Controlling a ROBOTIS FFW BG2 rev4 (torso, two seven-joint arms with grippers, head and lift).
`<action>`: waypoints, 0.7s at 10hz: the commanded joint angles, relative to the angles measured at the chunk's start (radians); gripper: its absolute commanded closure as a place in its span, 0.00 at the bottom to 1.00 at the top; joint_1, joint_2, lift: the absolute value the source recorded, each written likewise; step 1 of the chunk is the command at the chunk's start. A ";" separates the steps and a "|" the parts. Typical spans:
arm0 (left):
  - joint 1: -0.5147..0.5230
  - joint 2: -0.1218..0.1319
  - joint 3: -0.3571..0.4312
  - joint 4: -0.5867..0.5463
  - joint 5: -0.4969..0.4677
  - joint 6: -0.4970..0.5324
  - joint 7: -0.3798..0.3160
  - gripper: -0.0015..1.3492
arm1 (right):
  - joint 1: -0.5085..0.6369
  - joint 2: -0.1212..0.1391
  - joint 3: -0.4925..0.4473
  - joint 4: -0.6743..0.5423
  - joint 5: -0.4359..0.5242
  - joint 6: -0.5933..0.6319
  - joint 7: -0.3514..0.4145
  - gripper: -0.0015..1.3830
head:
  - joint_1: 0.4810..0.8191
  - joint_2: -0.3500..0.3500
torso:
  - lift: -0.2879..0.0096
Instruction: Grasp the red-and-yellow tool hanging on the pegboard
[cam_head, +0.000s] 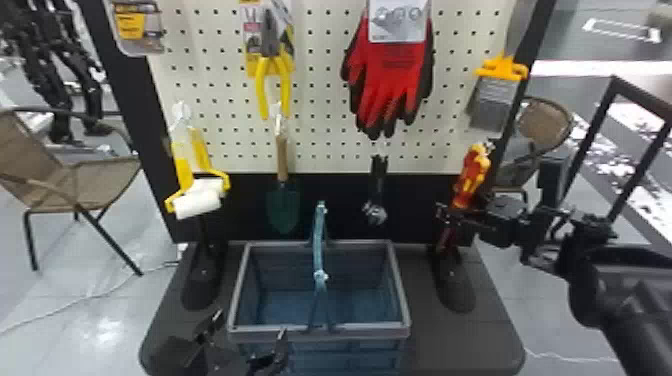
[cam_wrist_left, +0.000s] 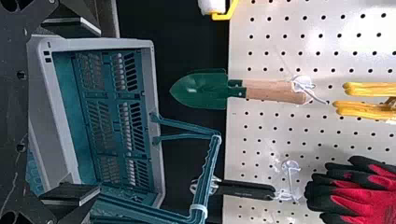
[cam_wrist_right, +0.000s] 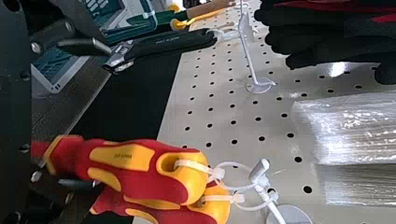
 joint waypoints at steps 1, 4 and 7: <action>-0.001 0.001 0.000 0.001 0.000 0.000 0.000 0.10 | -0.001 0.000 -0.001 -0.002 -0.002 0.000 -0.007 0.52 | 0.20 0.50 | 0.63; -0.002 0.005 0.000 -0.001 0.002 0.000 -0.002 0.10 | 0.002 0.000 -0.002 -0.014 0.004 0.013 -0.030 0.74 | 0.20 0.50 | 0.63; -0.002 0.007 0.002 -0.001 0.003 -0.002 -0.002 0.10 | 0.014 0.002 -0.022 -0.043 0.027 0.026 -0.040 0.93 | 0.20 0.50 | 0.63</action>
